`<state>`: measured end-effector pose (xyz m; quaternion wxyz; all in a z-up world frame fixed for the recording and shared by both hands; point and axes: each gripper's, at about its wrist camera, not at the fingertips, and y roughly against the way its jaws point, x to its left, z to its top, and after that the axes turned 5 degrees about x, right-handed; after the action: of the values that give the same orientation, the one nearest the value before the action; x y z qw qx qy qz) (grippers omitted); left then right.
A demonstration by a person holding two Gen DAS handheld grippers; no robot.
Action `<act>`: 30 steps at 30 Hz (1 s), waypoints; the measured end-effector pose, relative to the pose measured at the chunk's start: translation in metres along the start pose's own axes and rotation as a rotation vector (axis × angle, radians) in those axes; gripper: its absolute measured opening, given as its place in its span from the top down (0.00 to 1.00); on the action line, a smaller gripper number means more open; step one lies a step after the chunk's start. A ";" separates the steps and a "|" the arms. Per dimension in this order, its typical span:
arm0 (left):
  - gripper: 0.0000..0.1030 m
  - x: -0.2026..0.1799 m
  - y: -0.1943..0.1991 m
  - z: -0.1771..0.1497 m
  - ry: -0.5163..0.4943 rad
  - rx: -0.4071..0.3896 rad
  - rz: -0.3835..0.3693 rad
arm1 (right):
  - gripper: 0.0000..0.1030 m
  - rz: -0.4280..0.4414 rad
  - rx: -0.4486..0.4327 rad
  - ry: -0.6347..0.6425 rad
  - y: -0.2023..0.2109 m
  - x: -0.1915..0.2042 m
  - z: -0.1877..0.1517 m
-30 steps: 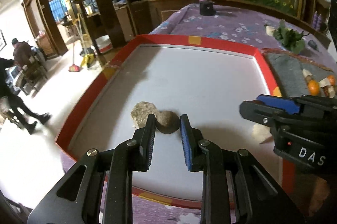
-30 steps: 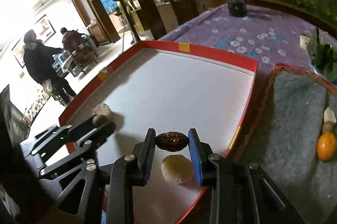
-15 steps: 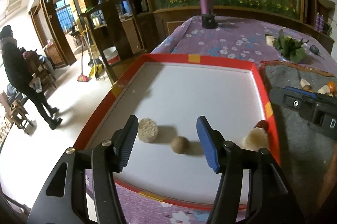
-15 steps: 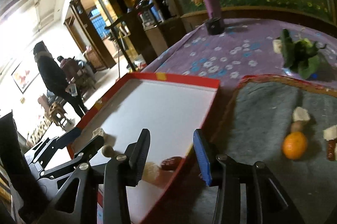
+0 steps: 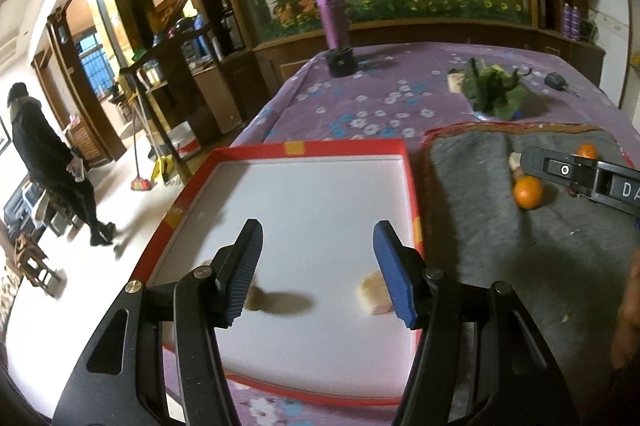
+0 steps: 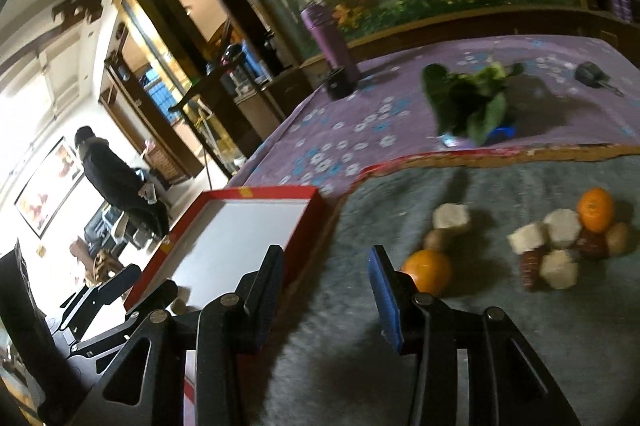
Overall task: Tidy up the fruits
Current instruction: 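Move both open grippers back over the fruits on the felt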
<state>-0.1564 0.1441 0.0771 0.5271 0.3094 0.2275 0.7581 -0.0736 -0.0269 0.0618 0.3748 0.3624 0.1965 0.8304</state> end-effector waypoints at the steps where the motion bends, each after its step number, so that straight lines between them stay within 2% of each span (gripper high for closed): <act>1: 0.44 -0.004 0.002 0.002 -0.007 -0.004 -0.005 | 0.59 -0.006 -0.007 -0.005 0.005 -0.005 0.000; 14: 0.44 -0.055 0.017 0.020 -0.104 -0.044 -0.045 | 0.59 -0.043 -0.102 -0.122 0.055 -0.065 0.003; 30: 0.44 -0.077 0.018 0.023 -0.144 -0.040 -0.031 | 0.59 -0.031 -0.125 -0.179 0.067 -0.094 -0.001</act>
<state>-0.1326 0.0661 0.0882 0.5598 0.3491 0.1783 0.7300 -0.0632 -0.1418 0.0581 0.4256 0.4081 0.1157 0.7993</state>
